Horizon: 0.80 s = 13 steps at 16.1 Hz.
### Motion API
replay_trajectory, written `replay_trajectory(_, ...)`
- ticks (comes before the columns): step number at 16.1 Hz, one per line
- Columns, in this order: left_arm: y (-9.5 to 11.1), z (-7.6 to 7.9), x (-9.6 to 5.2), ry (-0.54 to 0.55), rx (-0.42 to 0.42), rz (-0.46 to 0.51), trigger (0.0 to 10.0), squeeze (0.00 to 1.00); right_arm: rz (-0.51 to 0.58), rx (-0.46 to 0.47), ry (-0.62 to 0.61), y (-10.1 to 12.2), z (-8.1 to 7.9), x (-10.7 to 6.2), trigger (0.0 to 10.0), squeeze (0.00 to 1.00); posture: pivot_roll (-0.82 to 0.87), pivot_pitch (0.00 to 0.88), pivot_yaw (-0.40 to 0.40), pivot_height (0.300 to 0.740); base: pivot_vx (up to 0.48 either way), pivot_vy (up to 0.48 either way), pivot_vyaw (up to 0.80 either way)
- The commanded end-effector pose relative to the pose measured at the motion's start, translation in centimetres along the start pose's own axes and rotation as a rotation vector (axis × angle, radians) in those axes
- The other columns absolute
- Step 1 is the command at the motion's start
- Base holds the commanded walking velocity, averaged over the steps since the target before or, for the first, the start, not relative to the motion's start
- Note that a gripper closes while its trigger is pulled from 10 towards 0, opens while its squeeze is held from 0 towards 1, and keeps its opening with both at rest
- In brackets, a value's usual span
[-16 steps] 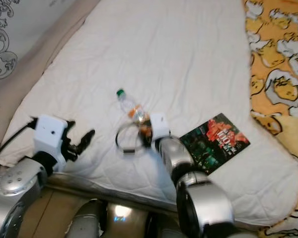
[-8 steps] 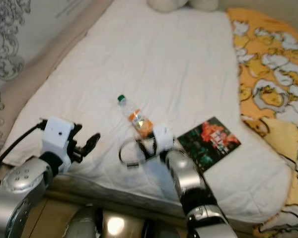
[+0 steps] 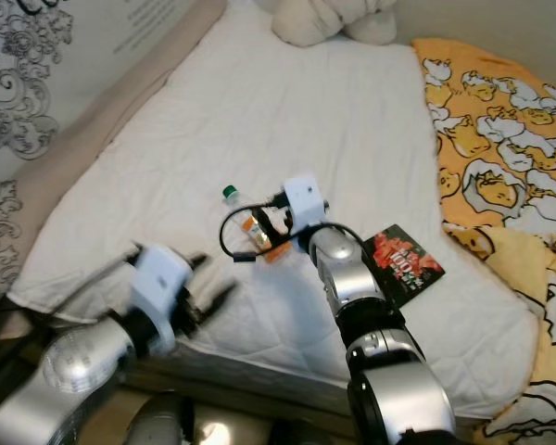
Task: Clean up the room
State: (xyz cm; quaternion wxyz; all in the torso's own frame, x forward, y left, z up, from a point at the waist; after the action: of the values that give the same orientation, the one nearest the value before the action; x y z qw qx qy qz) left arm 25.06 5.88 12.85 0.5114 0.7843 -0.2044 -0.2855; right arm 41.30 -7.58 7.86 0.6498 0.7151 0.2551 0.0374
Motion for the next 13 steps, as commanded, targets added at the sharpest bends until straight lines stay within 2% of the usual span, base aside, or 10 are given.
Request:
replay_trajectory(1,2.7,1.7,-1.1,-0.050,0.028,0.092,10.0,0.00,-0.048,-0.003,-0.096,-1.3,2.0,-0.2,10.0,0.00,0.43,0.200,-0.084,0.728,0.000,0.000,0.00)
replay_trajectory(3,3.8,2.5,-2.1,-0.064,0.030,0.124,10.0,0.00,-0.068,0.002,-0.133,-1.7,2.4,-0.1,10.0,0.00,0.44,0.236,-0.074,0.728,0.000,0.000,0.00)
replay_trajectory(4,5.0,2.9,-2.6,-0.065,0.037,0.162,10.0,0.00,-0.075,0.011,-0.161,-1.8,2.6,0.1,10.0,0.00,0.47,0.286,-0.067,0.728,0.000,0.000,0.00)
replay_trajectory(6,6.1,3.0,-3.4,-0.044,0.029,0.190,10.0,0.00,-0.074,0.001,-0.192,-1.7,2.7,0.2,10.0,0.00,0.49,0.312,-0.064,0.728,0.000,0.000,0.00)
replay_trajectory(9,5.7,2.4,-4.0,0.013,0.006,0.166,10.0,0.00,-0.045,-0.046,-0.187,-0.5,2.2,0.7,10.0,0.00,0.50,0.336,-0.063,0.728,0.000,0.000,0.00)
replay_trajectory(10,5.4,2.4,-4.2,0.028,0.001,0.146,10.0,0.00,-0.024,-0.068,-0.165,0.3,1.5,1.0,10.0,0.00,0.49,0.337,-0.066,0.728,0.000,0.000,0.00)
replay_trajectory(12,5.1,2.5,-4.0,0.031,0.001,0.135,10.0,0.00,0.004,-0.058,-0.159,1.2,1.2,1.3,10.0,0.00,0.47,0.323,-0.072,0.728,0.000,0.000,0.00)
replay_trajectory(13,4.8,2.3,-3.9,0.045,0.009,0.122,10.0,0.00,0.047,-0.021,-0.150,2.1,1.1,1.3,10.0,0.00,0.46,0.305,-0.081,0.728,0.000,0.000,0.00)
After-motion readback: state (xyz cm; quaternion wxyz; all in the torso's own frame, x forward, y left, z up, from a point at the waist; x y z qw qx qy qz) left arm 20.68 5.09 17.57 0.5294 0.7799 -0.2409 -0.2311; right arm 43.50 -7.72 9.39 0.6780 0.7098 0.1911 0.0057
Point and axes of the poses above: a point about 5 cm out from each wrist's last joint towards the gripper, its own x axis pointing out of the wrist towards the gripper, its own y axis along the axis of the wrist's last joint, z = x × y, the point moved 6 cm from there along x, pointing out of the wrist towards the gripper, and after that the axes turned 13 degrees about x, right-handed, at the moved point
